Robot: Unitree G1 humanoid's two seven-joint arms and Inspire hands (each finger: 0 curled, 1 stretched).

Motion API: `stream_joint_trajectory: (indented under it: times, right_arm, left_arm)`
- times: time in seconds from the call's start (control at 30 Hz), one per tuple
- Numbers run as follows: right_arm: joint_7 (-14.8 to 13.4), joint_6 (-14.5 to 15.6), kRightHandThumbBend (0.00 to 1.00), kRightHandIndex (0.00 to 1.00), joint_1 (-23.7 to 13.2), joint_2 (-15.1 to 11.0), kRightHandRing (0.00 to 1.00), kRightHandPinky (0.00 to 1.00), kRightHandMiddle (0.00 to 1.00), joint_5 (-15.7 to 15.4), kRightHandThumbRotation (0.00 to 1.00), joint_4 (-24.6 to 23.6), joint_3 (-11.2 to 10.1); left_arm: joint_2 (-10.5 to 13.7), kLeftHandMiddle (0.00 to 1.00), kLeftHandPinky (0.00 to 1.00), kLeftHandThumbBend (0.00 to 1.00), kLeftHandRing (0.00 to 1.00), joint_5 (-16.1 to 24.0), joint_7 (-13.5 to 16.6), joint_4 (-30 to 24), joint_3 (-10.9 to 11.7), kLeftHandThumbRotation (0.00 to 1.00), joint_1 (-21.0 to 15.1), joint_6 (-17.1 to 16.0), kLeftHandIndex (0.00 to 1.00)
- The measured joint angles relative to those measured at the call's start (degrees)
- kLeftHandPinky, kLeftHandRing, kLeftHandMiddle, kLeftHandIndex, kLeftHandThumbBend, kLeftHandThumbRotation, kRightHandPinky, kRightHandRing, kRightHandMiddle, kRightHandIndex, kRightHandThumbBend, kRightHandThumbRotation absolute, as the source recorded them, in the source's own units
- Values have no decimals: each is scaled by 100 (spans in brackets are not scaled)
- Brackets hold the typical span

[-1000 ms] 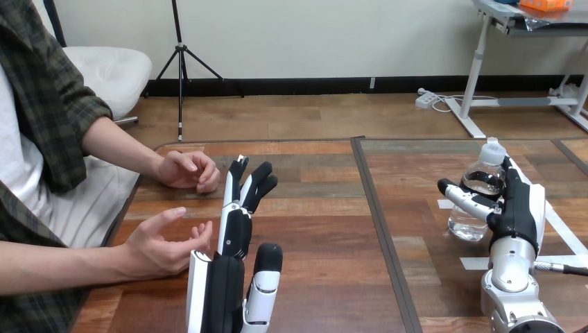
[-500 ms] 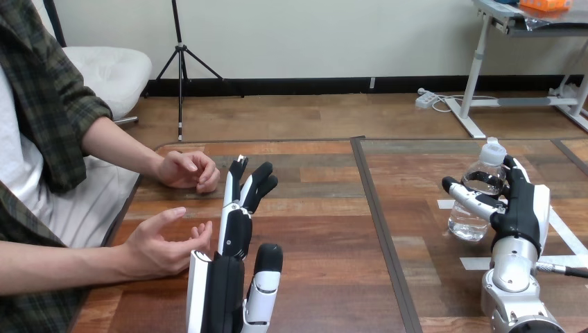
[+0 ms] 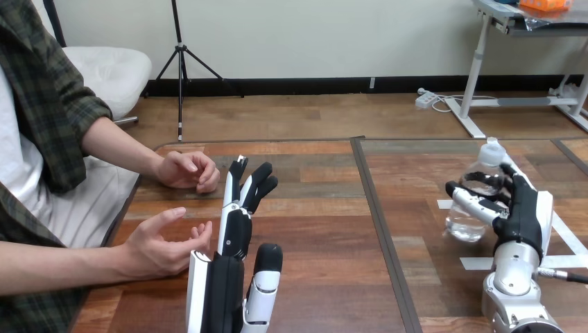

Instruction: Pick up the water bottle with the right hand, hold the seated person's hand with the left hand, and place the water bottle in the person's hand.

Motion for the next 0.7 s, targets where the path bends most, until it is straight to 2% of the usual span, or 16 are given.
stream_joint_trajectory:
  times: [0.43,0.7]
  right_arm:
    - [14,-4,72,71,0,-4,65,60,70,98,0,80,-108]
    - [59,-26,72,69,-1,-4,63,57,67,126,0,109,-152]
  left_arm:
    - [0,92,99,46,88,-2,0,0,1,100,2,8,100]
    - [0,91,98,46,88,-15,-2,0,1,100,3,32,99]
